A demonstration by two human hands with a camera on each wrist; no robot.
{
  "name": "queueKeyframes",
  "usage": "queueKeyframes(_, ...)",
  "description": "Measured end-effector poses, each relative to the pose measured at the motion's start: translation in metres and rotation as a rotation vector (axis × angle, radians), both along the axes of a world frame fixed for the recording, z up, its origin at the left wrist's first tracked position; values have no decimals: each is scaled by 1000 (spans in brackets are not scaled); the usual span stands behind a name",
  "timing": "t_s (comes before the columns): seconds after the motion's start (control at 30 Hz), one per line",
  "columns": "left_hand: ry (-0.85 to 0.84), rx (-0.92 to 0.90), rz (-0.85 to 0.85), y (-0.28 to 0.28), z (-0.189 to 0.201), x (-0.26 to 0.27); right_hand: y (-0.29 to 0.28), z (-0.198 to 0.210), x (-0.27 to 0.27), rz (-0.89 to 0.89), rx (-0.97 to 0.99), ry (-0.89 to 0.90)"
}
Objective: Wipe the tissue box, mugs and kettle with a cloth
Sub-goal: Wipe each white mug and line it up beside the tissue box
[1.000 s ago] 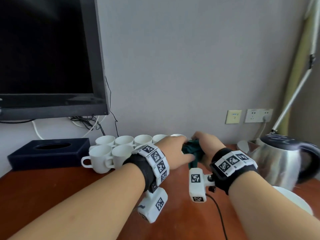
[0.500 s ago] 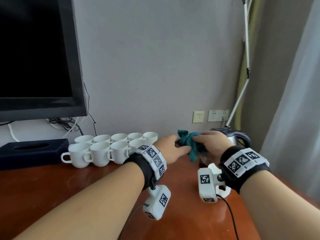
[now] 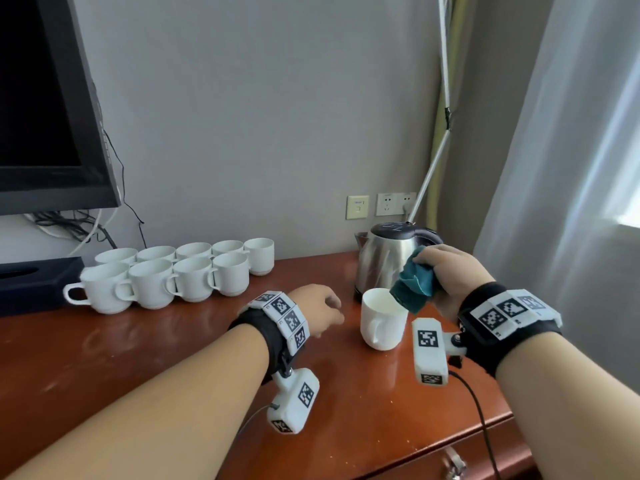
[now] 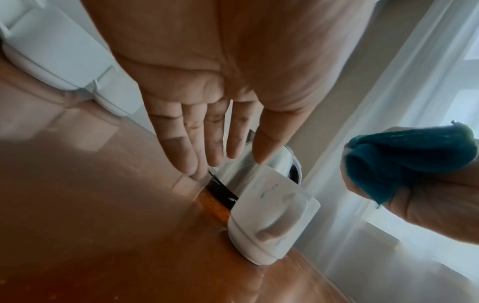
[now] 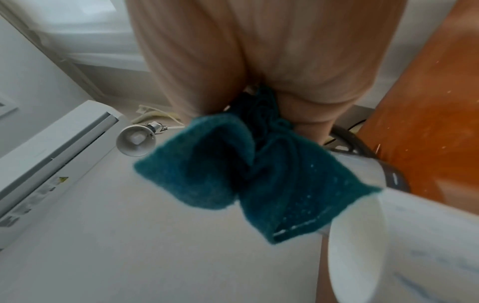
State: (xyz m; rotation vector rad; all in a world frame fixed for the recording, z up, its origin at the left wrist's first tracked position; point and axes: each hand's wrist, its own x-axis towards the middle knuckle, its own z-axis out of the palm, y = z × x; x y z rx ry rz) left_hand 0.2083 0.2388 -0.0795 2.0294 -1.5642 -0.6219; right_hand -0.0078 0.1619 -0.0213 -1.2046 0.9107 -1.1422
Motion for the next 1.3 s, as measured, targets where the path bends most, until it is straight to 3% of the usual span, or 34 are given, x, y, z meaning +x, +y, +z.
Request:
queueKeyframes(0.13,-26,14,-23,-4,2,-18,-5,-14,-18,-64,55,74)
queueKeyframes(0.43,-68,62,-54,-18,-15,-52,-20,-41,-28,-14,62,258)
queueKeyframes(0.6,-166,-64,30,-21,-8,-48,-24,-43,-29,3,61,310)
queueKeyframes(0.77,-101,-260,162,-1,2,-22,-18,-39,-19,10,36,204)
queueKeyframes(1.1,66,-474,413,88,4,77,21,-41,84,247,3,49)
queueKeyframes(1.3,120,-546,561,141,-10,142,53,-49,168,436,143,31)
